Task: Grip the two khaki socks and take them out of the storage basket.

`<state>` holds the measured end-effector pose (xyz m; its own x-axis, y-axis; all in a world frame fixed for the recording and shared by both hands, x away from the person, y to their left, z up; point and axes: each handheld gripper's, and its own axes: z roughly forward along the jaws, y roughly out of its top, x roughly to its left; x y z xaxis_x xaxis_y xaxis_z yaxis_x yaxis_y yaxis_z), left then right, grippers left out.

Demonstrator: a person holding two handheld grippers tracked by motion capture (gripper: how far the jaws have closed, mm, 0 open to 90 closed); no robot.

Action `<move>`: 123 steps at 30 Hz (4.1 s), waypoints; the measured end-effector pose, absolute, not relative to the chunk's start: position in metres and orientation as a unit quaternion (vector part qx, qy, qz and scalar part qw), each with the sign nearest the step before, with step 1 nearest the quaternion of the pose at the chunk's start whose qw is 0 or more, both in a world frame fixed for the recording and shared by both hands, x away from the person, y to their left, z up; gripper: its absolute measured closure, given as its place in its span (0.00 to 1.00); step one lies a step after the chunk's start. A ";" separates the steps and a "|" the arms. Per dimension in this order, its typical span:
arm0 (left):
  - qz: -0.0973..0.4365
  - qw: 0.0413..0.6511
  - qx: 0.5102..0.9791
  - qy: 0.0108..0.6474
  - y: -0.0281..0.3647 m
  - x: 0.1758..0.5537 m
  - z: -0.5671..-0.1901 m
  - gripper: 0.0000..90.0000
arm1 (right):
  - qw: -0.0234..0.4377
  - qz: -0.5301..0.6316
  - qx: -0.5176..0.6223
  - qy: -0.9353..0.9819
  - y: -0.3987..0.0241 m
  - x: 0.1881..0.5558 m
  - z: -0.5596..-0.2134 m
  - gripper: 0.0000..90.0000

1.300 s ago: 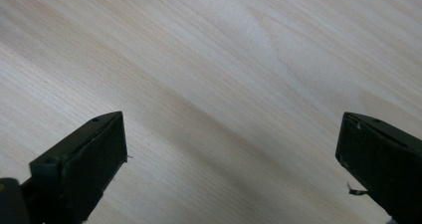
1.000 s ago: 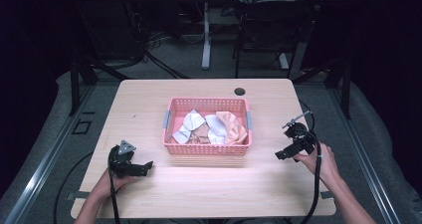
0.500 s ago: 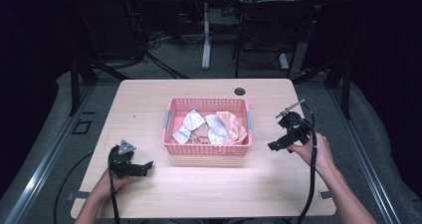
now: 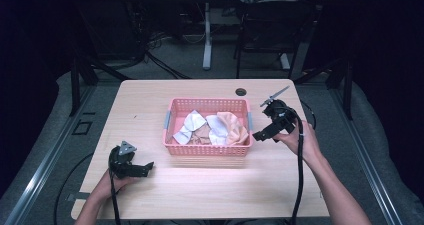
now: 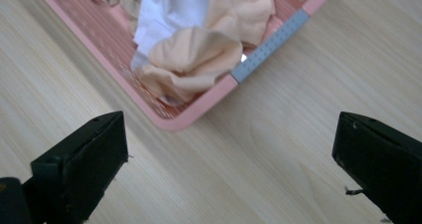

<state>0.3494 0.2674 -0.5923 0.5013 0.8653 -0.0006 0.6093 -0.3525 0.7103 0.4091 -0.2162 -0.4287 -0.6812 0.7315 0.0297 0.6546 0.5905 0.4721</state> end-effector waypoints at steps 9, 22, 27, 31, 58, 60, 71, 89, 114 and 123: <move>0.192 0.334 0.799 0.461 0.267 0.349 -0.592 0.00 | 0.068 0.236 0.373 0.895 -0.187 0.424 -0.429 0.03; 0.192 0.334 0.800 0.461 0.267 0.349 -0.592 0.00 | 0.041 0.224 0.359 0.905 -0.147 0.444 -0.448 0.10; 0.192 0.334 0.800 0.461 0.267 0.349 -0.592 0.00 | 0.038 0.203 0.359 0.910 -0.136 0.451 -0.459 0.17; 0.192 0.334 0.799 0.461 0.267 0.349 -0.592 0.00 | 0.031 0.183 0.370 0.910 -0.130 0.459 -0.470 0.23; 0.192 0.334 0.800 0.461 0.267 0.349 -0.592 0.00 | 0.032 0.082 0.399 0.913 -0.120 0.466 -0.505 0.88; 0.192 0.334 0.800 0.461 0.267 0.349 -0.592 0.00 | 0.026 0.096 0.404 0.909 -0.123 0.465 -0.504 0.89; 0.192 0.334 0.800 0.461 0.267 0.349 -0.592 0.00 | 0.029 0.158 0.405 0.900 -0.137 0.458 -0.472 0.91; 0.192 0.334 0.800 0.461 0.267 0.349 -0.592 0.00 | 0.040 0.231 0.398 0.887 -0.147 0.454 -0.427 0.91; 0.192 0.334 0.800 0.461 0.267 0.349 -0.592 0.00 | 0.047 0.259 0.387 0.884 -0.149 0.452 -0.383 0.91; 0.192 0.334 0.800 0.461 0.267 0.349 -0.592 0.00 | 0.053 0.268 0.384 0.882 -0.148 0.451 -0.366 0.91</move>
<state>0.3494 0.2674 -0.5923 0.5012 0.8653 -0.0015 0.6095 -0.3519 0.7104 0.4513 -0.1475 -0.3663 -0.6999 0.7054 0.1126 0.6486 0.5616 0.5138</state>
